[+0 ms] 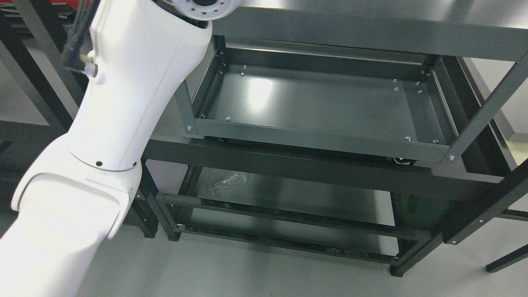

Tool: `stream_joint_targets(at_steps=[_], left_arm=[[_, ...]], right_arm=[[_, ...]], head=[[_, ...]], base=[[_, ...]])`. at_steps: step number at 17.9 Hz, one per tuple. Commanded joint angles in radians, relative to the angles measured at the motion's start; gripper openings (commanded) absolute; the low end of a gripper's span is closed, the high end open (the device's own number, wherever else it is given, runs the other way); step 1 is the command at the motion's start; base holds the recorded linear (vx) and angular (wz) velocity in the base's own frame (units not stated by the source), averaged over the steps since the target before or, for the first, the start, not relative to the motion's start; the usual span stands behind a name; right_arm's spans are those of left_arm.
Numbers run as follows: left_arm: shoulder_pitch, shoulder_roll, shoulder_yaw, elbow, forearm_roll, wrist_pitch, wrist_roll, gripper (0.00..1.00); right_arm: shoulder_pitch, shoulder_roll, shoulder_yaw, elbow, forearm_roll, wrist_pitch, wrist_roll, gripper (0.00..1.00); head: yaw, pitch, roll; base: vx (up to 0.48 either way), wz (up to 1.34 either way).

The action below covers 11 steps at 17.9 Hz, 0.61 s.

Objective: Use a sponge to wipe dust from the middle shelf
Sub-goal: 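Lower the sponge onto the middle shelf surface with the left hand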

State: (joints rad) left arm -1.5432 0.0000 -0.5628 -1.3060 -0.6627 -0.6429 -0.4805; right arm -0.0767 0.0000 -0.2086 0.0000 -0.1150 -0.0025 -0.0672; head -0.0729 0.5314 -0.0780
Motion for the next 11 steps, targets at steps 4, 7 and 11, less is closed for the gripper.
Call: stream_joint_targets(at_steps=[4,7,11], left_arm=[[-0.029,0.017,-0.400,0.326,0.098,0.115,0.169,0.04],[-0.009,0.017,-0.424,0.332,0.104,0.123,0.171,0.04],[0.026,0.017,-0.414,0.326,0.103,0.106,0.171,0.05]], right_arm=[[0.000,-0.017,0.000,-0.017,0.000,0.073,-0.005,1.00],[0.000,-0.017,0.000,-0.017,0.000,0.073,-0.005,1.00],[0.000,-0.017,0.000,-0.017,0.000,0.073,-0.006,1.00]], head=[[0.0000,0.000,0.000],[0.0000,0.000,0.000],[0.0000,0.000,0.000]], base=[[0.001,0.00],[0.002,-0.01],[0.040,-0.12]])
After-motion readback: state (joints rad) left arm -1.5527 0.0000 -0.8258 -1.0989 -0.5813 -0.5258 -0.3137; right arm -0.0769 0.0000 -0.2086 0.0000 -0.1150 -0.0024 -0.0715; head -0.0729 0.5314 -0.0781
